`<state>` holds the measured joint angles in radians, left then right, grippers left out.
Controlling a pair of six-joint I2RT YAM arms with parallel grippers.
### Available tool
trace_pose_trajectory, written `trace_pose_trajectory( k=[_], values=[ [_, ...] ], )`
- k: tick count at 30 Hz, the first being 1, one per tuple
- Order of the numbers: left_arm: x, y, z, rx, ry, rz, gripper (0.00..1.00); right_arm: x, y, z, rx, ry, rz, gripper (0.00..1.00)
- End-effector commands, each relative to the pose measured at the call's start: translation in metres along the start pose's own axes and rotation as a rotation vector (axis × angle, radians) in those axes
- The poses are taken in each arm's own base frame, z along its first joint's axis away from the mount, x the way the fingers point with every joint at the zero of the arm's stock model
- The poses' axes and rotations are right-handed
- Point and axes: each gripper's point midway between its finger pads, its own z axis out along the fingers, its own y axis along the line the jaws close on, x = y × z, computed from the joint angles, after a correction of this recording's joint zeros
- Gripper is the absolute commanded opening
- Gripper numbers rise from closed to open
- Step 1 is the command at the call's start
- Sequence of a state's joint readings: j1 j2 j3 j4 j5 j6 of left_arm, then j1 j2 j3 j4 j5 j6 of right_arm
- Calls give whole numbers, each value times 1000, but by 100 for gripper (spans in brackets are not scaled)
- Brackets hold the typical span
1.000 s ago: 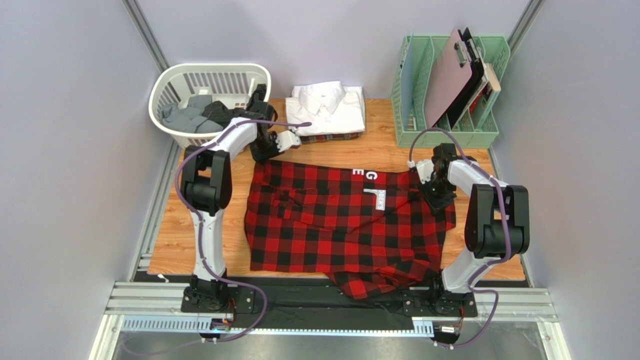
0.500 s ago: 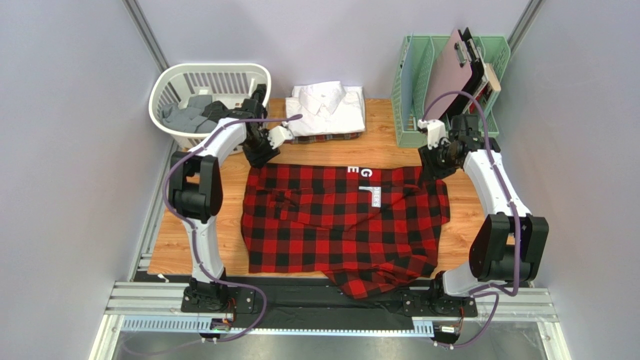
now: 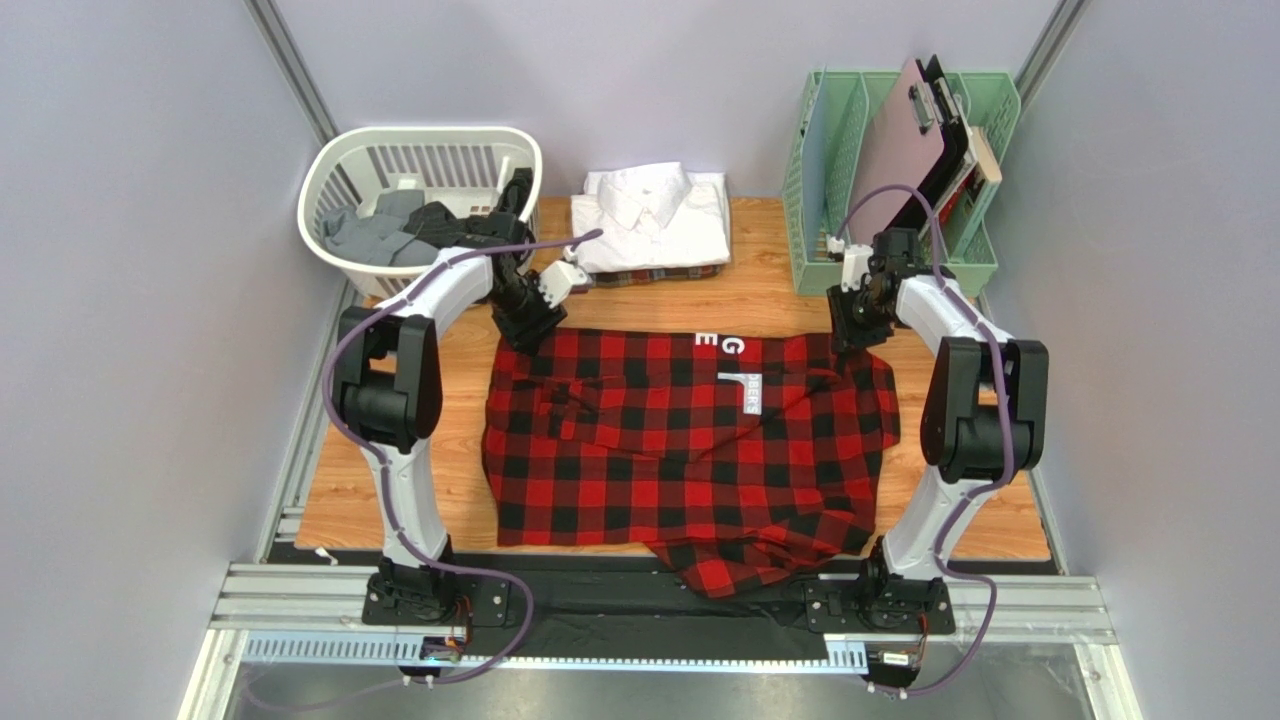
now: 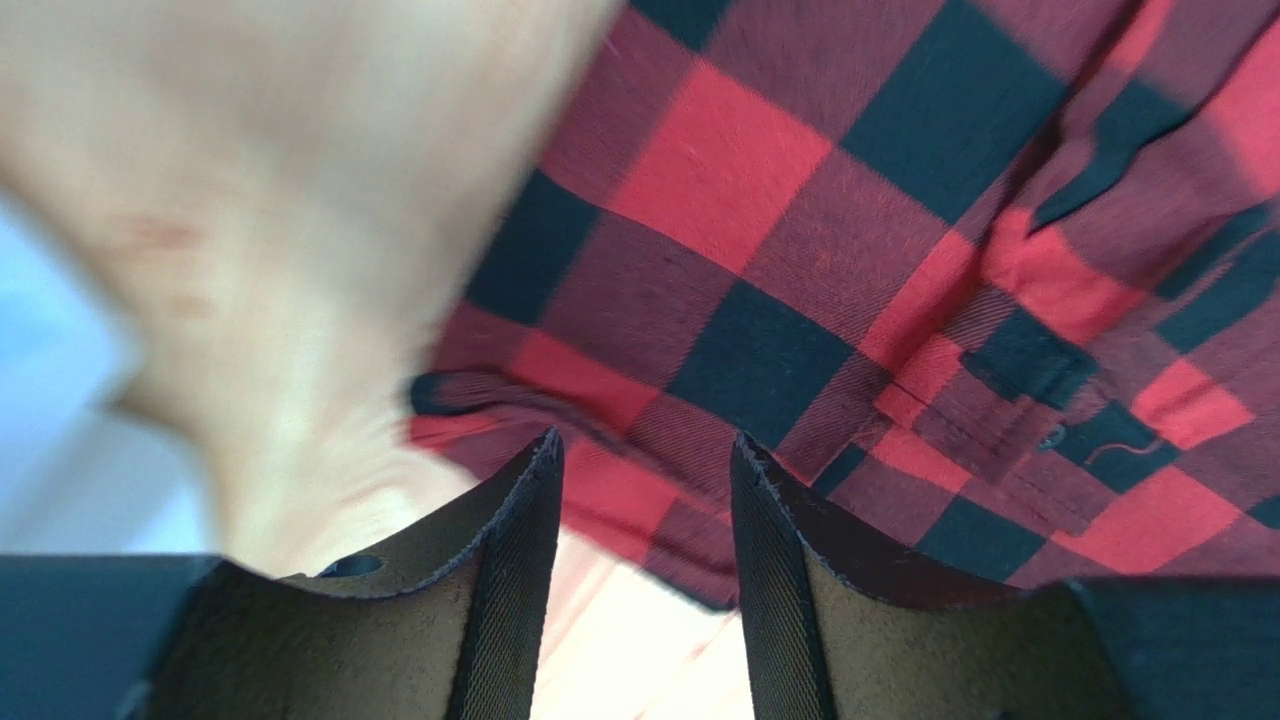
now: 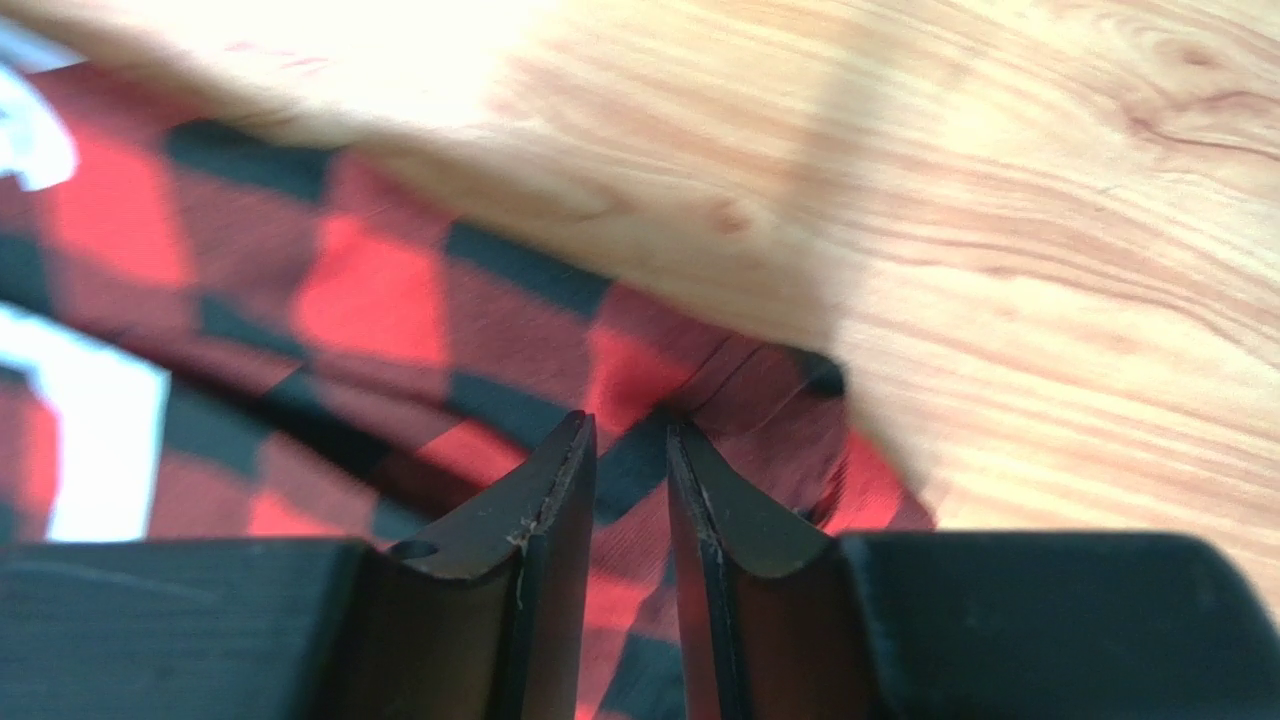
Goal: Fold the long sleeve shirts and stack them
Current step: Fold the shirt
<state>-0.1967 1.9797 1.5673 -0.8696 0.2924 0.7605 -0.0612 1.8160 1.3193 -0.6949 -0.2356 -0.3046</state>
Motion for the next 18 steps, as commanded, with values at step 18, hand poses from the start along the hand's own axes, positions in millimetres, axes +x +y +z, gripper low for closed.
trace_pose_trajectory(
  k=[18],
  values=[
    [66,-10,13,25,168,-5,47,27,-27,-15,73,22,3,34]
  ],
)
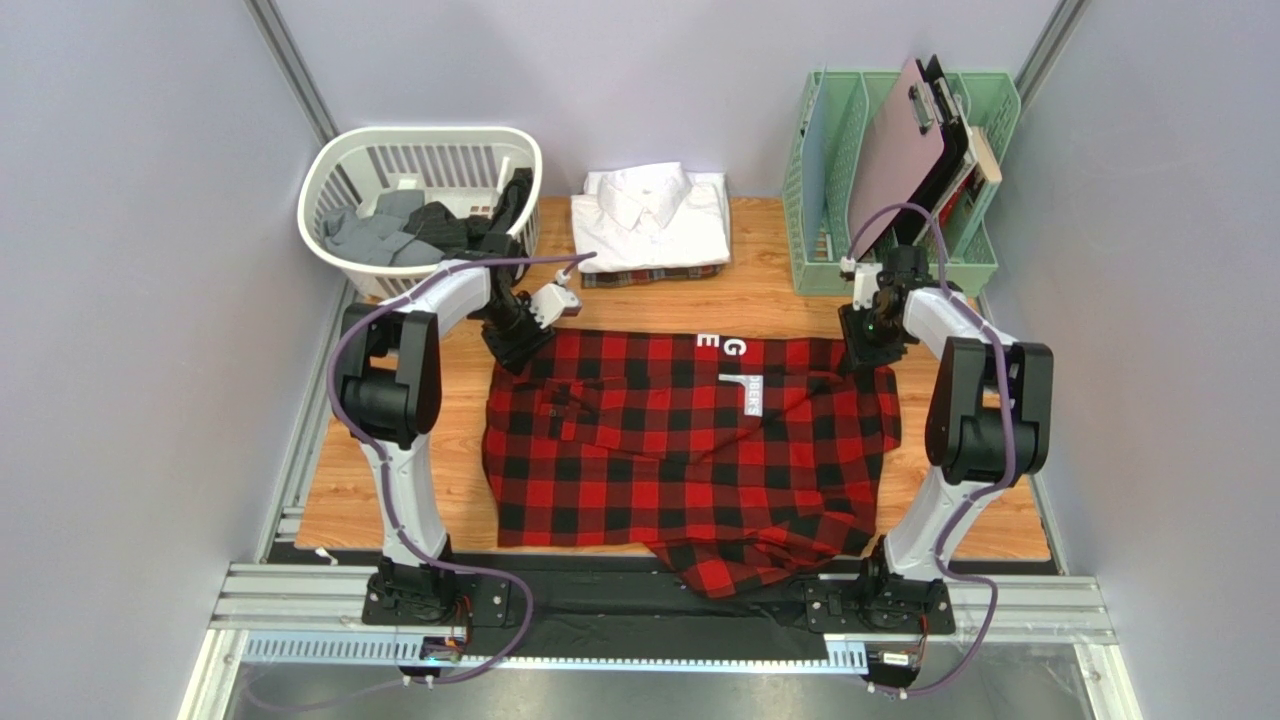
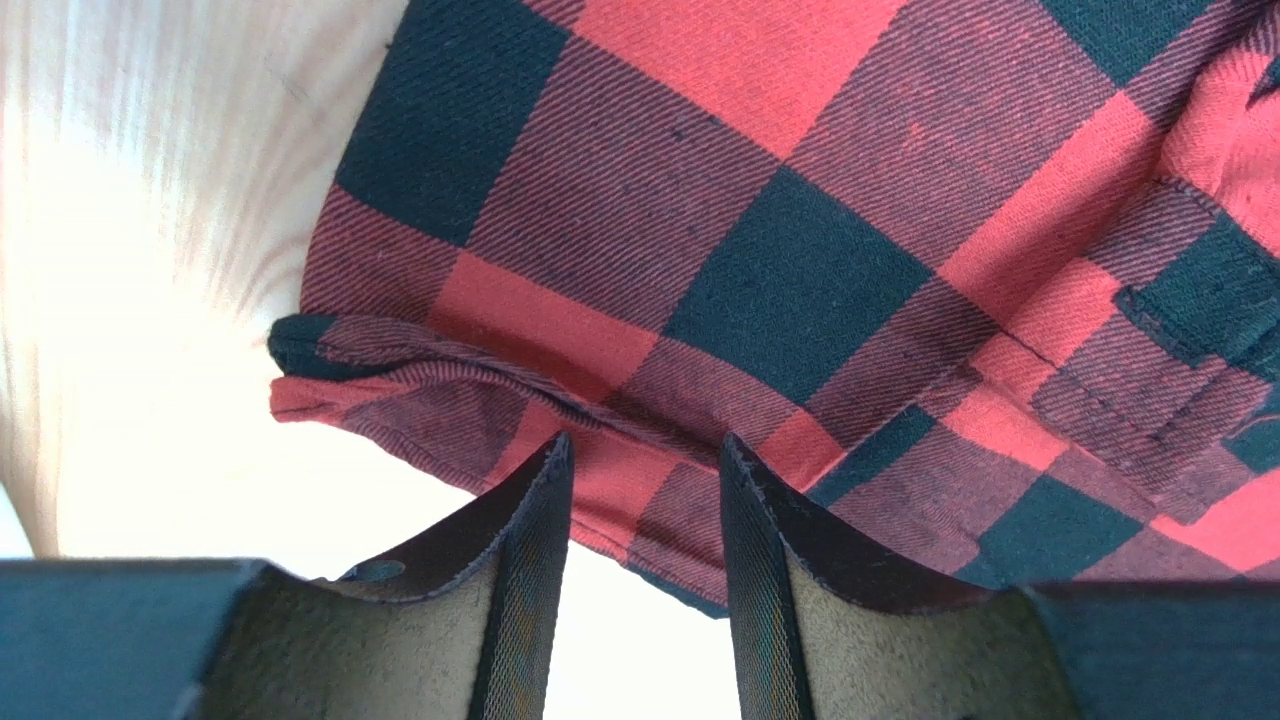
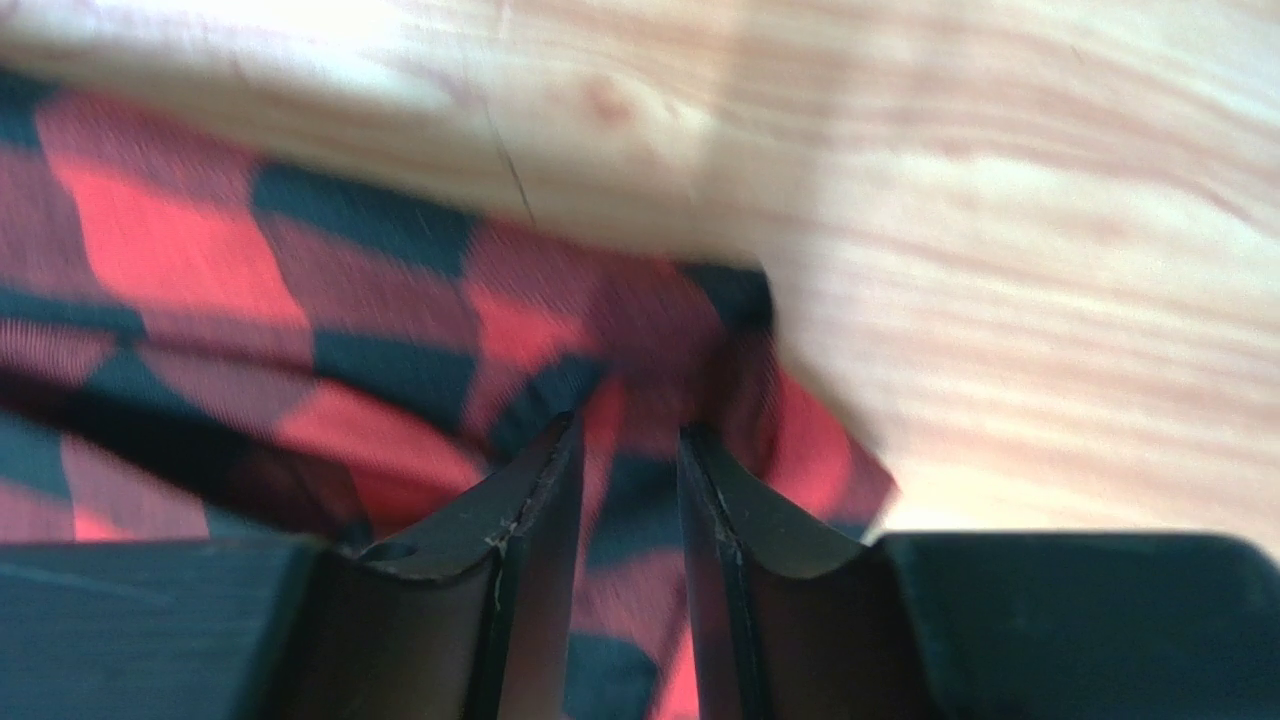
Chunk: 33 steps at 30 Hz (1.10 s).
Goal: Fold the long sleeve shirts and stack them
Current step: Fold the shirt
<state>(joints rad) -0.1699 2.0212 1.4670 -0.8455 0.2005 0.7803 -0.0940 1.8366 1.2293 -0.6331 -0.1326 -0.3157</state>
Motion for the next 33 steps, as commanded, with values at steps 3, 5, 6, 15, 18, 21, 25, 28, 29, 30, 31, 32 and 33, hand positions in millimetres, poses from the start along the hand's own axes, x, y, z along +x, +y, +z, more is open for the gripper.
trace_pose_trajectory(
  k=[3,5,6,15,18,21,25,28,29,30,31,32,33],
  values=[
    [16,-14,-14,28,4,57,47,-8,10,-51,-124,-102,-26,38],
    [8,-17,-23,30,-45,69,50,-13,16,-59,-153,-141,-45,42],
    [-1,-20,-27,42,-85,68,51,-21,18,-63,-162,-178,-51,42],
    [-52,-42,-76,109,-329,58,66,-51,9,-41,-148,-231,-65,42],
    [-70,-72,-96,156,-426,125,68,-52,6,-33,-148,-235,-96,43],
    [-85,-109,-99,190,-439,233,68,-58,6,-28,-155,-257,-132,45],
    [-100,-174,-85,289,-423,387,68,-66,3,-21,-146,-280,-154,46],
    [-105,-220,-68,333,-408,481,68,-73,4,-16,-155,-293,-154,43],
    [-103,-229,-58,328,-396,507,68,-74,4,-14,-157,-291,-151,42],
    [-103,-239,-55,337,-390,533,67,-76,4,-11,-160,-287,-146,41],
    [-103,-258,-49,360,-374,564,66,-77,4,-10,-160,-284,-145,41],
    [-103,-266,-46,366,-366,578,66,-76,4,-7,-163,-276,-143,41],
    [-101,-274,-44,383,-359,588,66,-75,3,-6,-161,-272,-142,41]
  ],
)
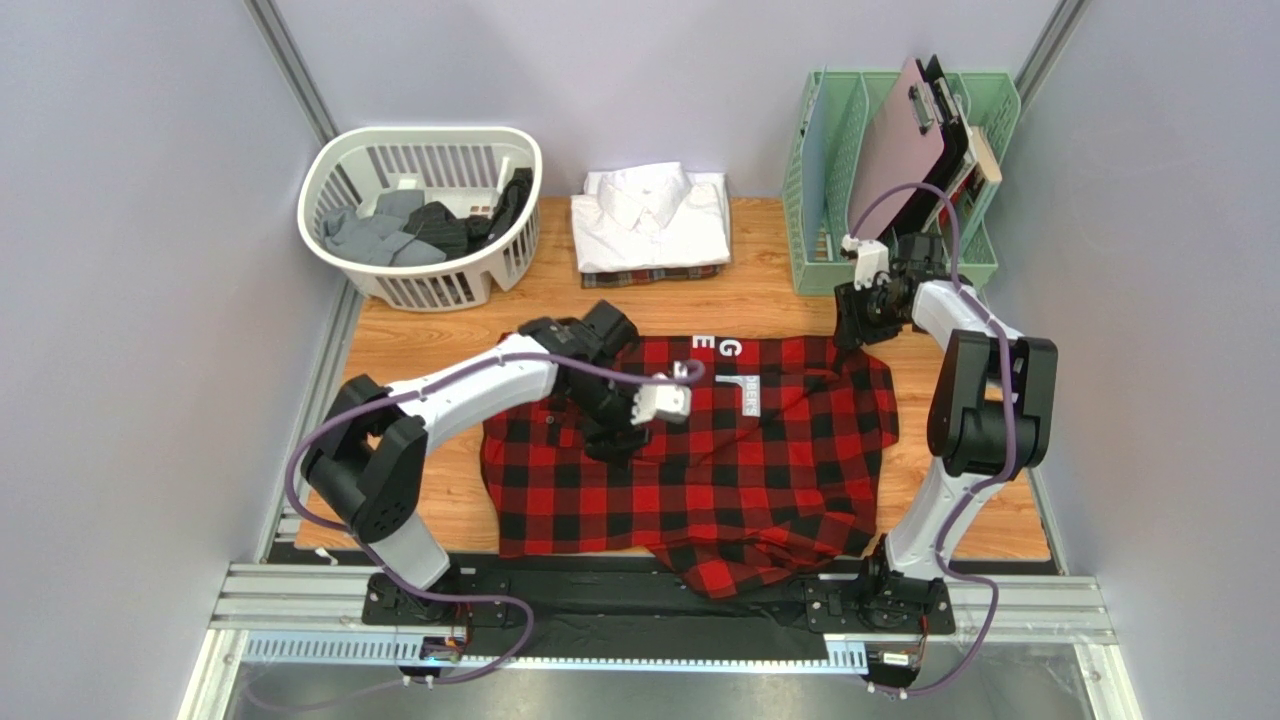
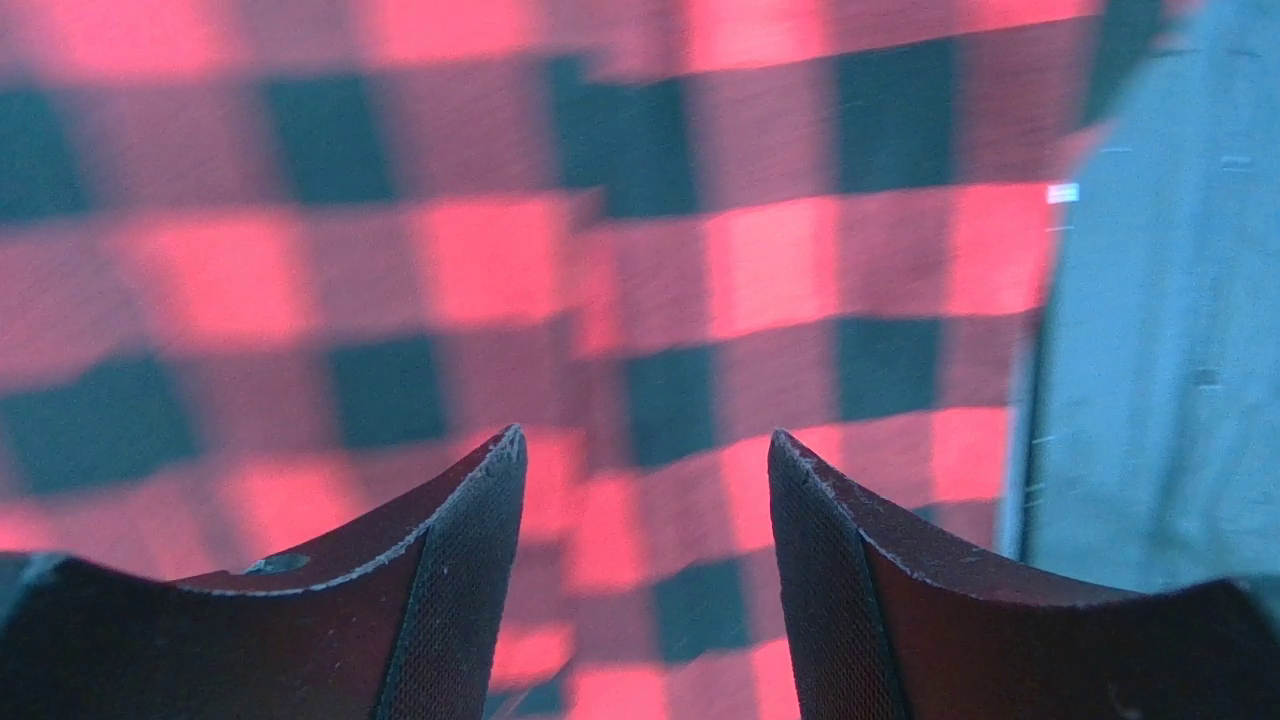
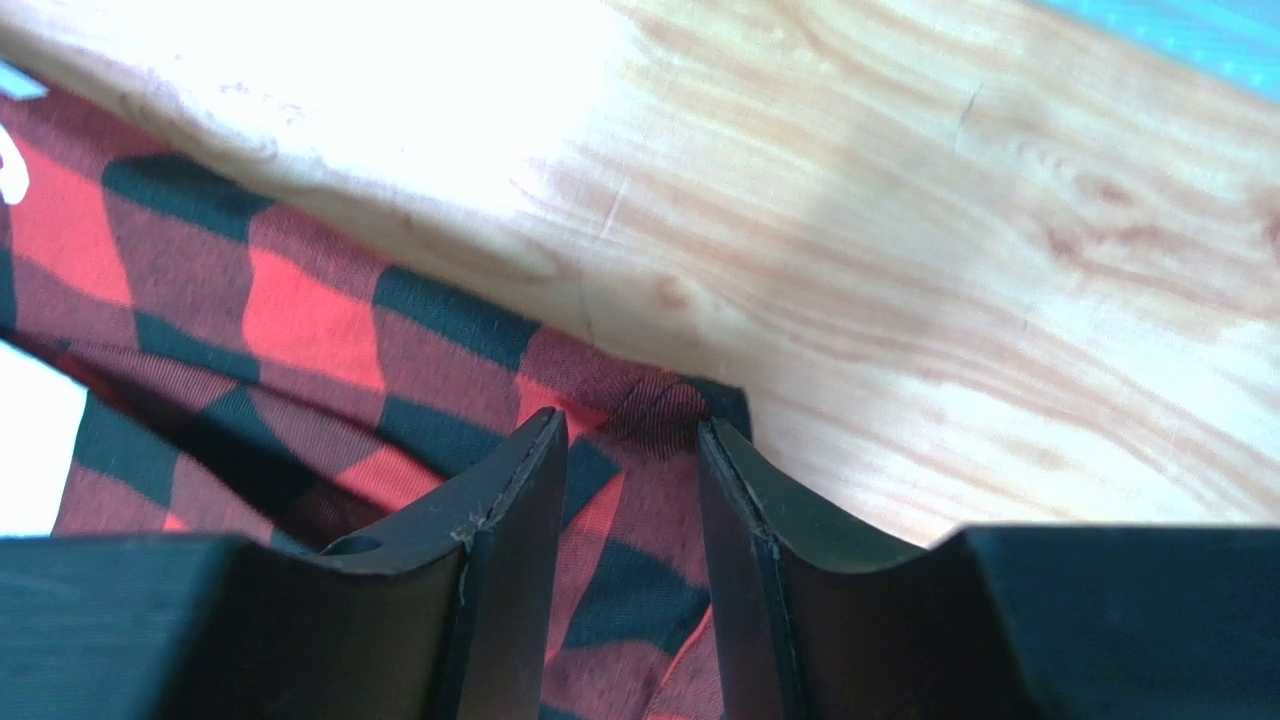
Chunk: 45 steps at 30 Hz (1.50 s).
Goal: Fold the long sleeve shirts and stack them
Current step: Fold the shirt
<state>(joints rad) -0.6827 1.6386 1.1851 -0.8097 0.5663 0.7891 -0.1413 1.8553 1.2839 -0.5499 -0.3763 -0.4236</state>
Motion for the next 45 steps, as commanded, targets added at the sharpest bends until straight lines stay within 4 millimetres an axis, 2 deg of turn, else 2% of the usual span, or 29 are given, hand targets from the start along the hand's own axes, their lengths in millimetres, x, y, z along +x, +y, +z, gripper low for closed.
trace_pose_trajectory(
  k=[1,3,4,7,9,10,12,13,19,21,22,23,24,25,26,27,28,29,30,31,32,33,34,35,36,38,40,42,45],
  values=[
    [-28,-27,25,45,-33,94,66,-29,-7,4,8,-79,-64,42],
    [-25,-39,37,61,-1,122,65,-31,-10,7,16,-86,-74,40],
    [-27,-49,47,75,11,153,65,-32,-11,8,21,-87,-74,35],
    [-18,-59,63,95,82,173,62,-33,-17,12,42,-78,-67,20],
    [-5,-61,71,101,137,183,57,-35,-21,14,67,-81,-72,15],
    [1,-63,74,110,161,193,55,-37,-27,16,97,-83,-74,8],
    [14,-63,79,125,211,186,50,-39,-31,19,123,-88,-65,1],
    [18,-64,79,134,230,188,49,-40,-39,21,164,-88,-60,0],
    [37,-70,83,173,289,184,42,-38,-58,25,271,-70,-22,2],
    [41,-70,84,177,304,173,41,-35,-56,31,274,-43,-42,12],
    [39,-69,82,171,302,166,41,-31,-55,31,271,-22,-43,22],
    [36,-69,80,167,289,153,42,-30,-53,29,265,-16,-41,26],
    [29,-64,70,140,249,112,43,-36,-51,18,268,-27,-49,30],
    [20,-65,63,149,200,77,45,-31,-44,9,241,-6,-48,40],
    [14,-62,53,133,160,43,48,-30,-39,1,224,-3,-53,46],
    [6,-50,31,76,95,-20,50,-43,-34,-27,231,-50,-66,53],
    [3,-44,19,51,61,-54,51,-34,-26,-37,203,-30,-76,66],
    [2,-35,8,7,40,-85,54,-35,-21,-50,203,-42,-86,69],
    [8,-20,-11,-53,17,-142,54,-33,-17,-60,202,-42,-101,71],
    [12,-10,-19,-85,17,-163,55,-27,-7,-75,183,-35,-124,71],
    [19,-1,-26,-111,24,-187,55,-22,-2,-79,170,-20,-128,71],
    [37,12,-32,-135,47,-235,55,-18,4,-81,153,-8,-130,70],
    [46,24,-37,-161,68,-257,55,-5,15,-85,107,34,-123,70],
    [58,31,-35,-154,92,-294,55,3,20,-83,85,63,-132,68],
    [72,41,-41,-167,105,-339,55,11,26,-81,62,91,-137,66],
    [84,59,-49,-202,123,-376,54,37,38,-72,10,172,-136,62],
    [105,77,-53,-230,159,-434,52,54,46,-64,-17,226,-146,61],
    [125,84,-50,-217,195,-480,50,76,51,-50,-41,294,-147,56],
    [147,97,-51,-228,249,-514,45,91,50,-28,-46,343,-152,54]
  ],
)
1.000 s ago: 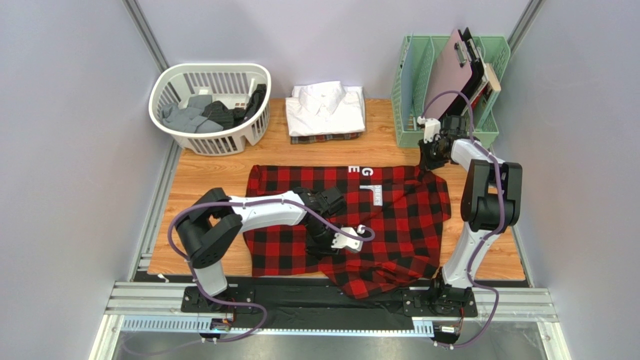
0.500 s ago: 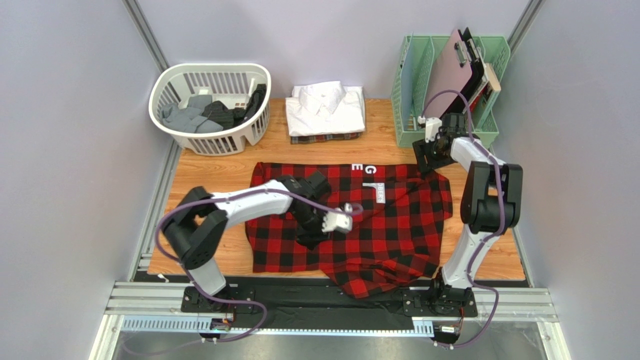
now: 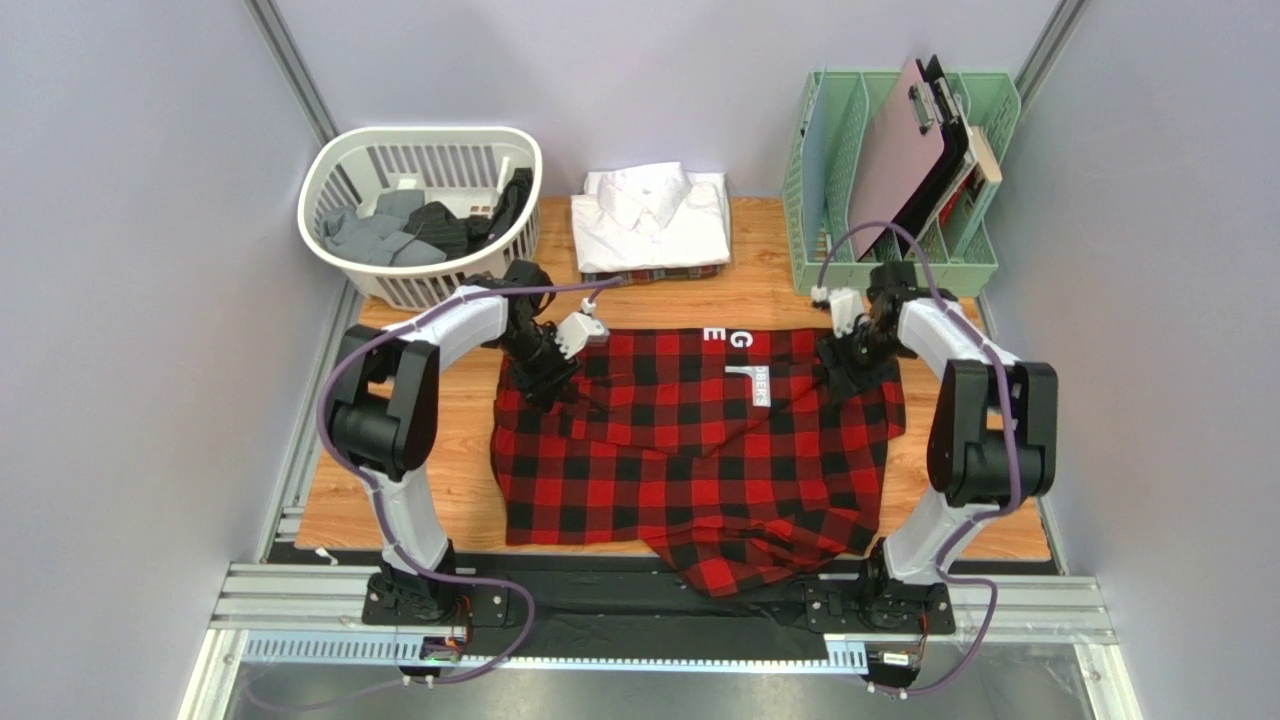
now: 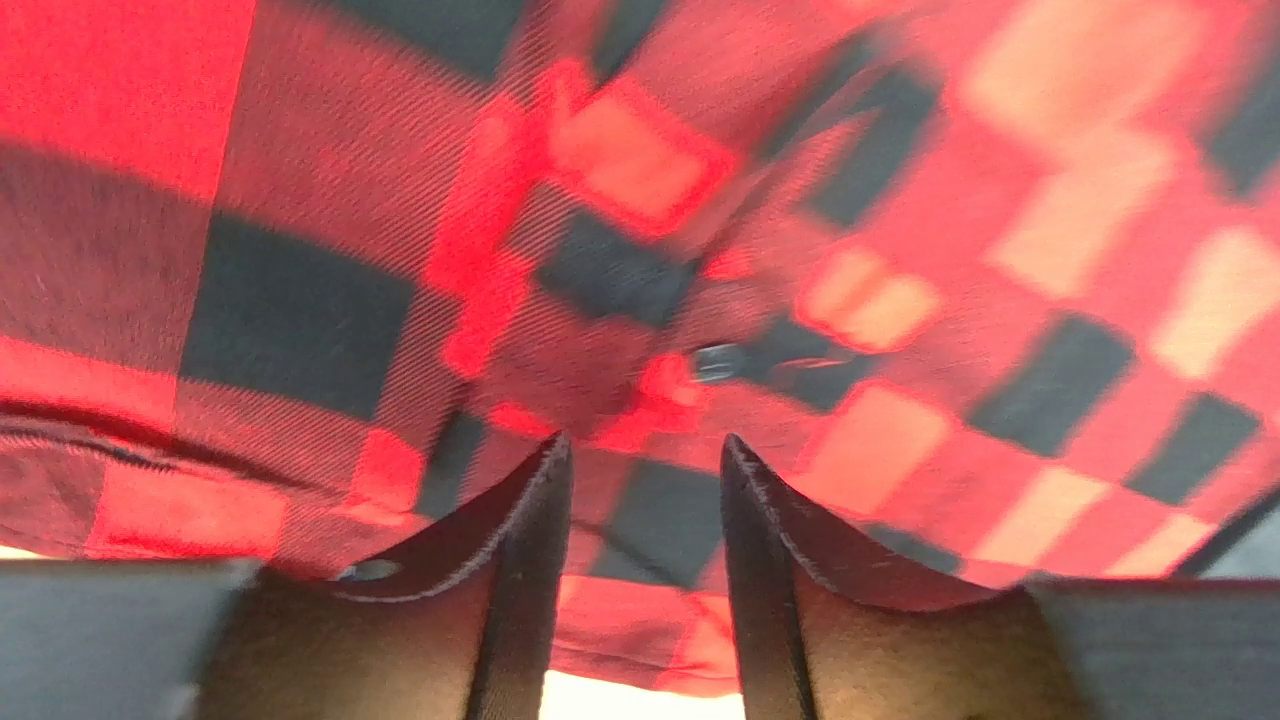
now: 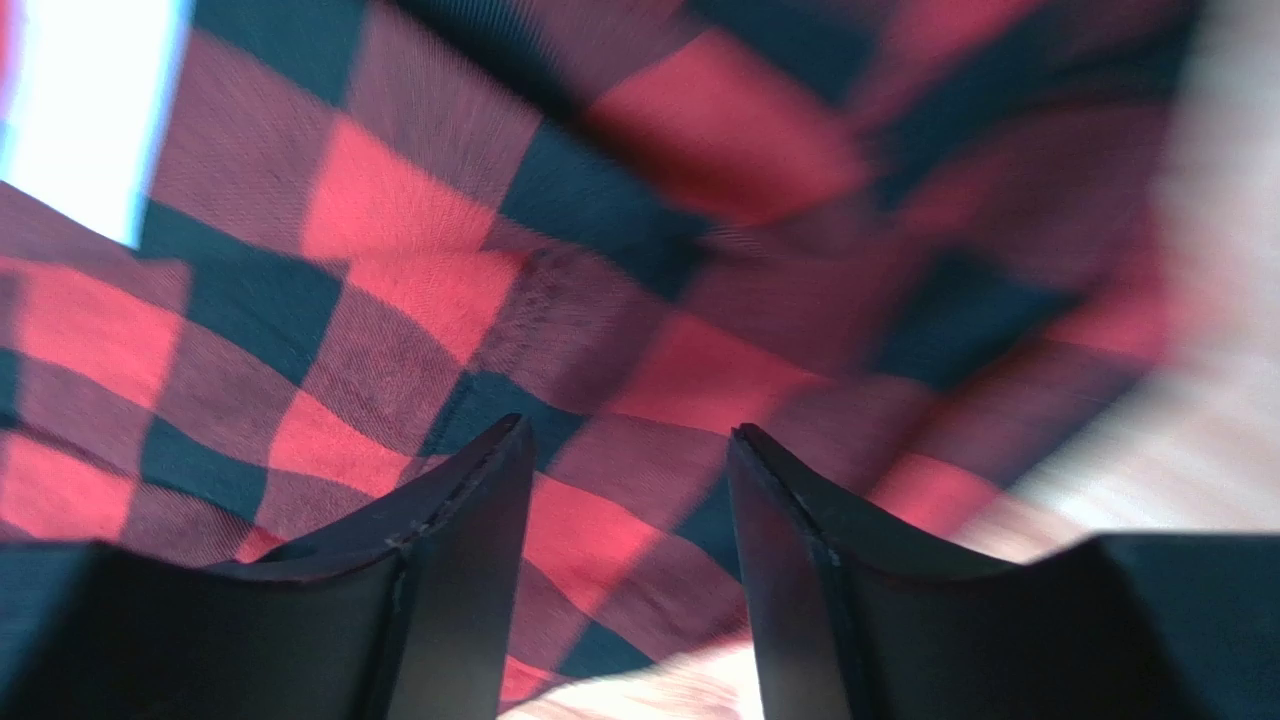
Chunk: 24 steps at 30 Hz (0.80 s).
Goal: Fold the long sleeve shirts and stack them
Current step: Fold the shirt
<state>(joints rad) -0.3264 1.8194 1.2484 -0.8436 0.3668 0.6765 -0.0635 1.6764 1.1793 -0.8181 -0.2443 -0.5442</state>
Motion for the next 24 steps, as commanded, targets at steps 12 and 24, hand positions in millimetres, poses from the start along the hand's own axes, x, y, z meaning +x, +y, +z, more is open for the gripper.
trace_pose_trajectory(
  k=[12,24],
  values=[
    [18,101,-9,-101,153,-99,36,-26,-12,58,11,141,-83,54],
    [29,-40,-71,70,-127,43,59,74,88,-69,-211,58,-461,58]
  ],
)
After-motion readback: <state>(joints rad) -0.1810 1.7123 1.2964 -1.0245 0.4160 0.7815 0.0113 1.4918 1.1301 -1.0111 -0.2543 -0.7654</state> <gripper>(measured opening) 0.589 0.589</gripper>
